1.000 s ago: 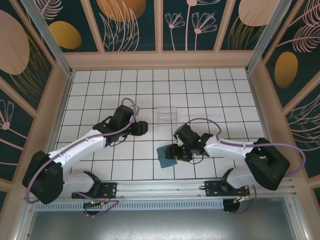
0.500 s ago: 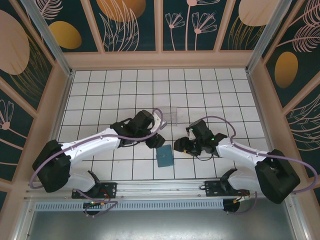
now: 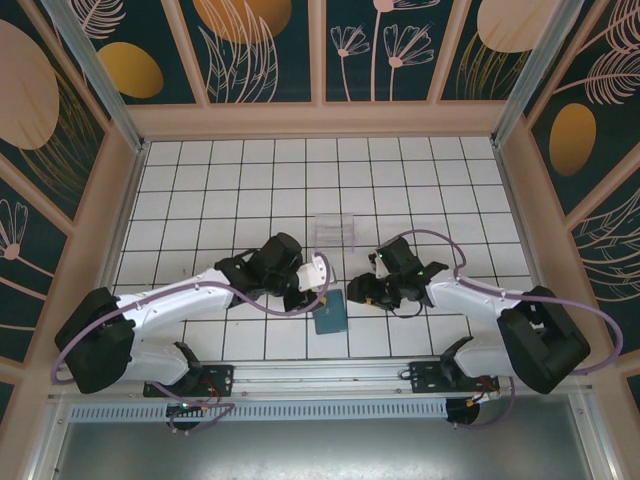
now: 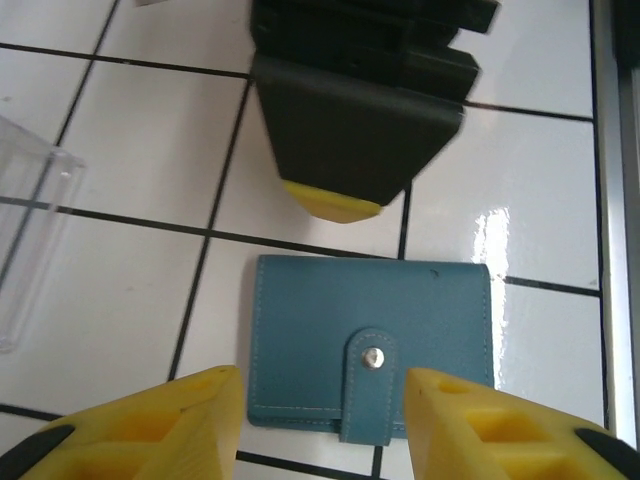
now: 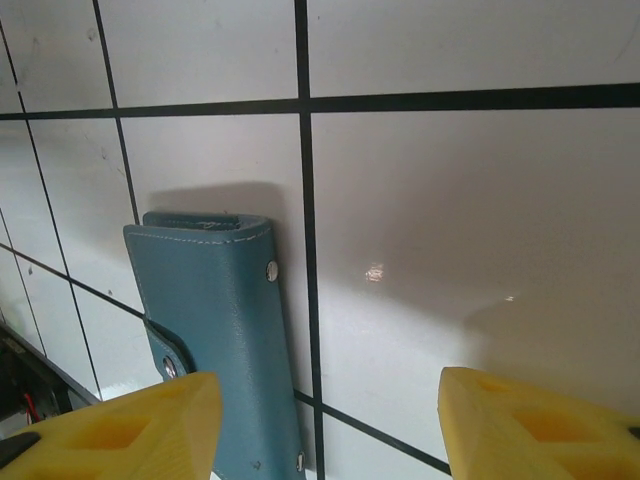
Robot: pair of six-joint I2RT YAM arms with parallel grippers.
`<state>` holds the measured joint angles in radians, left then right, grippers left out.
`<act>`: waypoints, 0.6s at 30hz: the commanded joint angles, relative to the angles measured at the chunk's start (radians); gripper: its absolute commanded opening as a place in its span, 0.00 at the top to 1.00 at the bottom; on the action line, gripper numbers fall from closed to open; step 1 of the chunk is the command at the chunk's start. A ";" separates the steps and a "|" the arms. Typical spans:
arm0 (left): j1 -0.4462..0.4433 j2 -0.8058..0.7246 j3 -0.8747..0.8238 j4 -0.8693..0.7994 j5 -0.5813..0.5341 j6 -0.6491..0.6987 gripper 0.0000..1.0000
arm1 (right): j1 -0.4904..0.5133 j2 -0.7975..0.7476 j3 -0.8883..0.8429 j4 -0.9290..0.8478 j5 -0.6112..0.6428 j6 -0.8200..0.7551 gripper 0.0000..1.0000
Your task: Take the credit cards out of the card holder
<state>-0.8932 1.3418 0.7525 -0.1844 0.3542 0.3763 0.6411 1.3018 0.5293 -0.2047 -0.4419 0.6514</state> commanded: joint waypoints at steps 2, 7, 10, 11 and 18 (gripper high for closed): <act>-0.015 0.005 -0.048 0.093 0.055 0.034 0.55 | -0.008 0.046 0.040 0.038 -0.052 -0.036 0.40; -0.021 0.043 -0.056 0.099 0.047 0.023 0.59 | -0.008 0.109 0.068 0.066 -0.098 -0.045 0.41; -0.035 0.075 -0.060 0.103 0.027 0.024 0.60 | -0.006 0.141 0.081 0.081 -0.118 -0.046 0.43; -0.041 0.085 -0.062 0.107 0.020 0.025 0.61 | -0.006 0.149 0.085 0.084 -0.123 -0.047 0.43; -0.049 0.136 -0.072 0.169 0.026 0.011 0.60 | 0.005 0.203 0.120 0.057 -0.101 -0.074 0.44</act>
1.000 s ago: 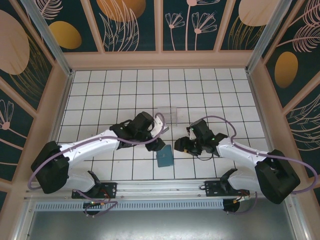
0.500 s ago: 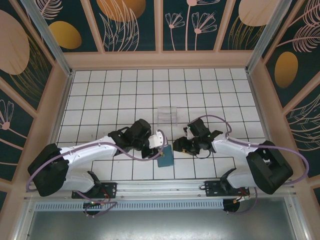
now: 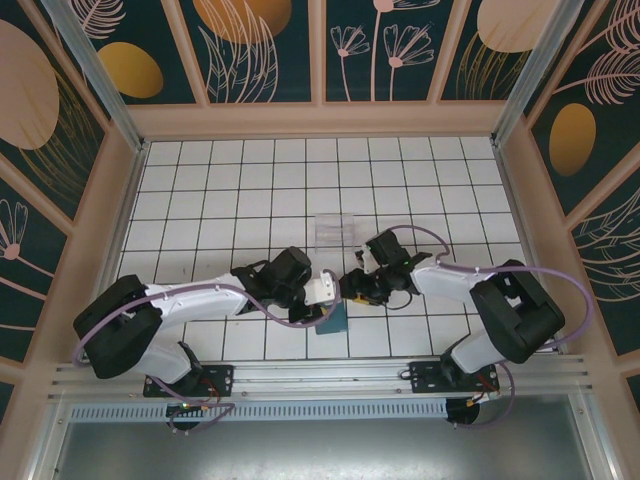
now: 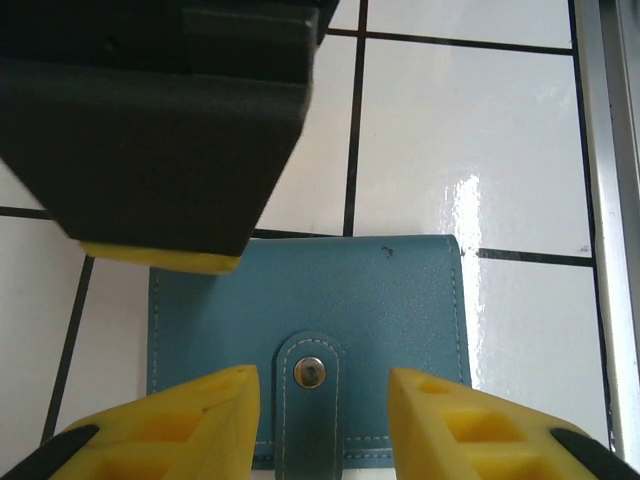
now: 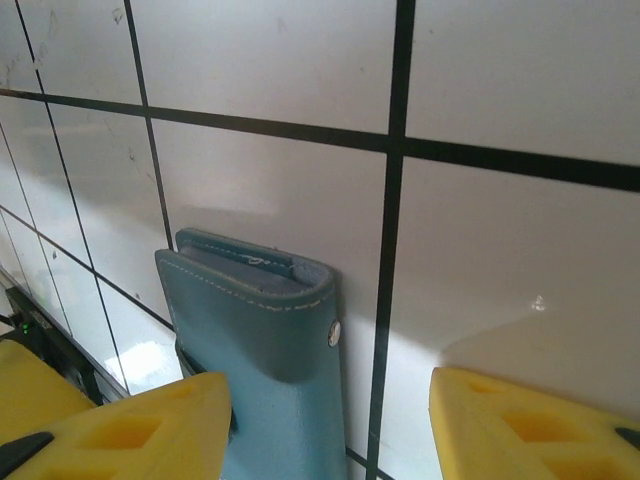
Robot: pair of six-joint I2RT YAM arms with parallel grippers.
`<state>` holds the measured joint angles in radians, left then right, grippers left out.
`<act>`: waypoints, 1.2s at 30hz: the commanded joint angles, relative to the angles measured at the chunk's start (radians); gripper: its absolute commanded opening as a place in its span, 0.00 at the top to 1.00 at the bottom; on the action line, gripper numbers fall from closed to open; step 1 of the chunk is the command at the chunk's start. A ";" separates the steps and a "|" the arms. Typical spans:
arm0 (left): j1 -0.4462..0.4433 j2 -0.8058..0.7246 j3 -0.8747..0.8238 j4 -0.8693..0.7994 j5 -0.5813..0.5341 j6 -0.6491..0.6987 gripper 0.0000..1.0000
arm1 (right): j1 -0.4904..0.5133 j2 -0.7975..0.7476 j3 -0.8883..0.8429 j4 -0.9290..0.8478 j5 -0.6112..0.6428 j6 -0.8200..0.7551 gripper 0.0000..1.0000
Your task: Take the credit cards out of the card holder
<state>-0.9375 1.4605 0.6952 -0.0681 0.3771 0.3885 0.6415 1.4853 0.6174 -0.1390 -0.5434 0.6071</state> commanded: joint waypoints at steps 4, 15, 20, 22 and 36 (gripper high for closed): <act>-0.007 0.050 -0.011 0.066 -0.004 -0.002 0.59 | 0.018 0.041 0.034 0.002 -0.004 -0.023 0.45; -0.008 0.079 -0.014 0.062 0.028 0.001 0.57 | 0.040 0.077 0.038 0.026 -0.006 0.000 0.53; -0.009 0.091 -0.003 0.051 0.031 -0.004 0.55 | 0.041 0.079 0.039 0.019 0.002 0.000 0.58; -0.010 0.101 0.005 0.048 0.019 -0.013 0.55 | 0.041 0.077 0.040 0.016 0.005 0.000 0.60; -0.010 0.155 0.022 0.068 -0.018 -0.036 0.63 | 0.041 0.055 0.050 0.014 -0.007 0.009 0.63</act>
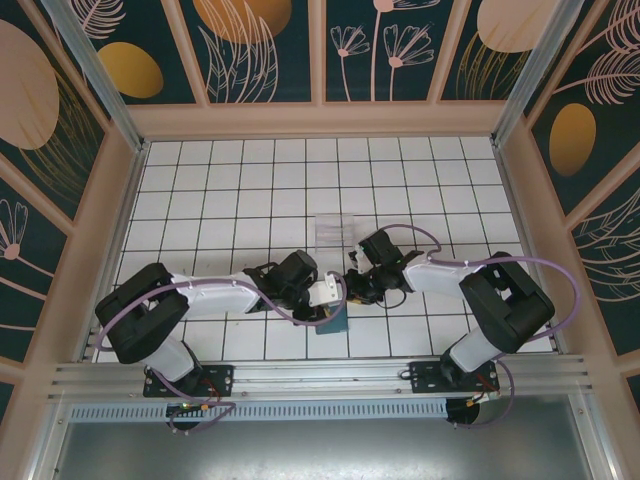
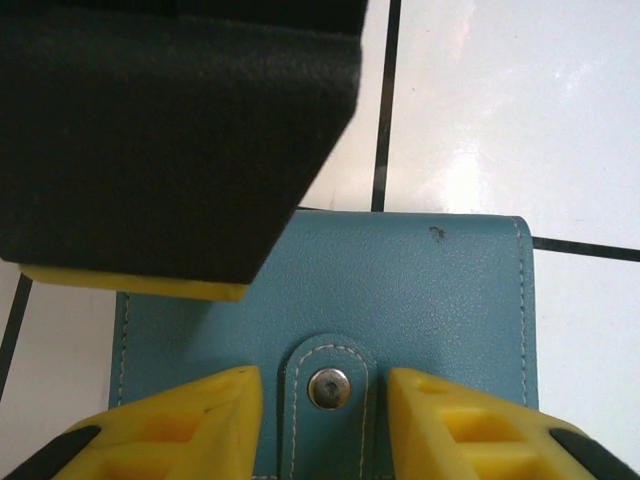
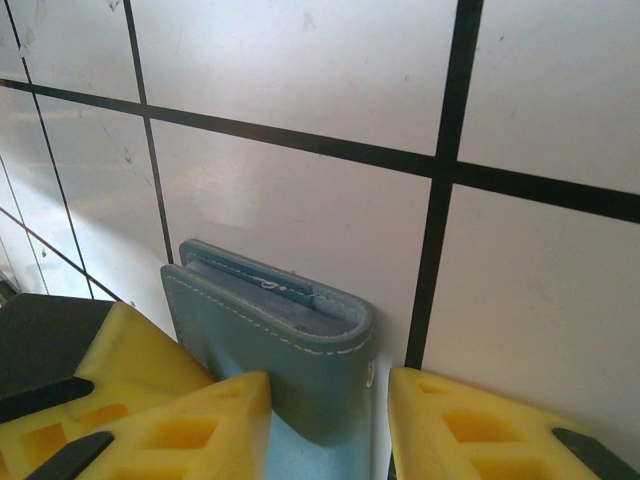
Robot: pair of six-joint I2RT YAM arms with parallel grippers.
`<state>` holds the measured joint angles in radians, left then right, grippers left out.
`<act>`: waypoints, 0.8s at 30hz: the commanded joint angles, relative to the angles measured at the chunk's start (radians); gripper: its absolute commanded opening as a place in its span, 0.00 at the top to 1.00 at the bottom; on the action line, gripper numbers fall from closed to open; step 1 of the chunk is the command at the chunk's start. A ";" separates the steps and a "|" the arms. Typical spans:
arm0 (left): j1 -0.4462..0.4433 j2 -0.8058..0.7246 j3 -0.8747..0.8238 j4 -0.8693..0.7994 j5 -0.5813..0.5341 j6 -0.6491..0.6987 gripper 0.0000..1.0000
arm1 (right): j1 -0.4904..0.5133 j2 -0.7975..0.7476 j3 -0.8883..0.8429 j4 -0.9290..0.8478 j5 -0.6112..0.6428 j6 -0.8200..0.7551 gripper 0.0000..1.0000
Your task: Take the credit cards out of the card holder
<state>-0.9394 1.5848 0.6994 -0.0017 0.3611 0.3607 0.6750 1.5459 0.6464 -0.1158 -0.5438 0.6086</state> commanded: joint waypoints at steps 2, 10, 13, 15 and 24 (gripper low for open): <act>-0.008 0.038 0.023 -0.005 -0.001 -0.007 0.66 | 0.008 -0.003 0.017 -0.004 -0.010 0.011 0.64; -0.009 0.030 0.026 -0.009 -0.010 -0.006 0.75 | 0.008 0.001 0.010 -0.003 0.005 0.016 0.71; -0.007 0.013 0.023 -0.008 -0.018 -0.006 0.78 | 0.008 -0.003 0.010 -0.010 0.018 0.016 0.74; -0.008 0.001 0.019 -0.008 -0.029 -0.007 0.80 | 0.008 -0.005 0.010 -0.012 0.024 0.016 0.77; -0.008 -0.072 -0.017 0.025 -0.076 -0.038 0.89 | 0.006 -0.015 0.007 -0.029 0.048 0.016 0.86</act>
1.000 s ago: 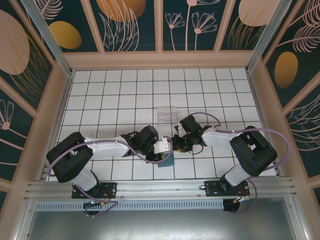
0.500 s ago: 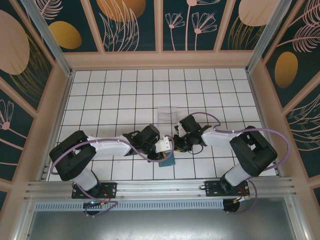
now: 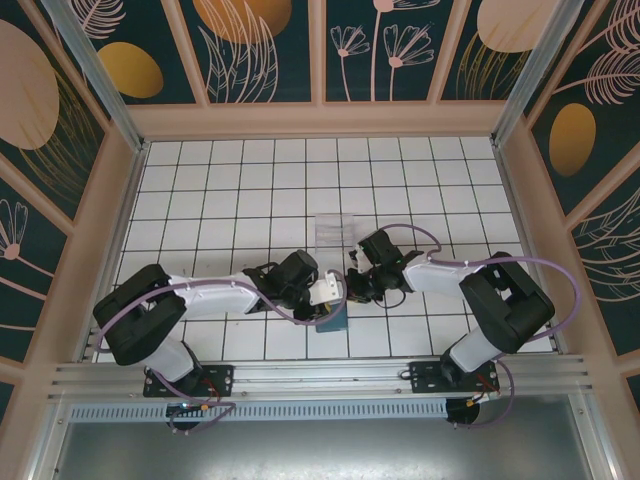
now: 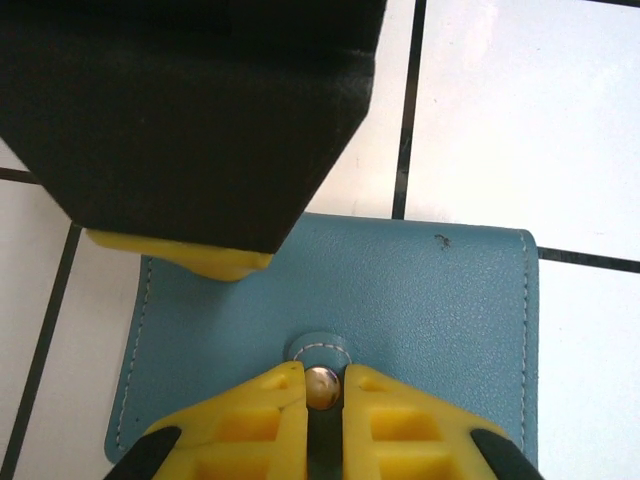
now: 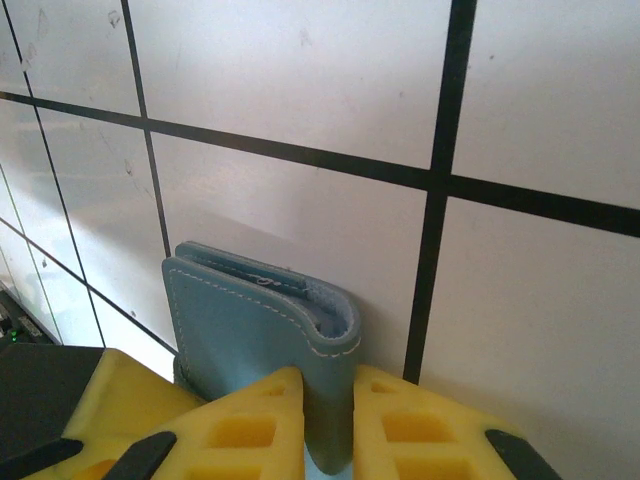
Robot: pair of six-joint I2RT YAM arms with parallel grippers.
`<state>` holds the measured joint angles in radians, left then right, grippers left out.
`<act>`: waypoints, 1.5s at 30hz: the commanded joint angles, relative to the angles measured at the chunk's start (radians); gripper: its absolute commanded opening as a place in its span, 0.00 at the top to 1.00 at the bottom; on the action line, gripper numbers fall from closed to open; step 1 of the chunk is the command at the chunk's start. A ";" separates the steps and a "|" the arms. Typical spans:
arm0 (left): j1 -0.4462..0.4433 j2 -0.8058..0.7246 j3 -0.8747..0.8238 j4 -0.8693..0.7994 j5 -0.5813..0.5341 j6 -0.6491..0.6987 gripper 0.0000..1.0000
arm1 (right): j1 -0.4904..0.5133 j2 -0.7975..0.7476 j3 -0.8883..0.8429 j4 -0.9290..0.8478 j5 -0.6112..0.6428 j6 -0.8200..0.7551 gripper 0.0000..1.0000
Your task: Take the credit cards out of the card holder
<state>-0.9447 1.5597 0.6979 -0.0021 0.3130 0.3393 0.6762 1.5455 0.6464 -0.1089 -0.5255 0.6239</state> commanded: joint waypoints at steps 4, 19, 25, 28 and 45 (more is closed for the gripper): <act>-0.003 -0.075 -0.035 0.043 -0.055 -0.034 0.90 | 0.003 -0.030 0.002 -0.044 0.046 0.002 0.90; -0.003 -0.167 -0.112 0.126 -0.107 -0.113 0.88 | 0.000 -0.056 -0.021 -0.061 0.082 0.013 0.96; -0.003 -0.198 -0.134 0.145 -0.205 -0.250 0.79 | -0.001 -0.068 -0.027 -0.076 0.109 0.016 0.92; -0.003 -0.240 -0.148 0.172 -0.264 -0.370 0.66 | -0.001 -0.082 -0.024 -0.087 0.120 0.019 0.82; -0.006 -0.023 0.209 -0.237 -0.407 -1.020 0.56 | -0.013 -0.217 -0.034 -0.180 0.245 0.046 0.57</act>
<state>-0.9493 1.5047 0.8616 -0.1081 -0.0711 -0.5236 0.6727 1.3731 0.6361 -0.2695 -0.3153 0.6449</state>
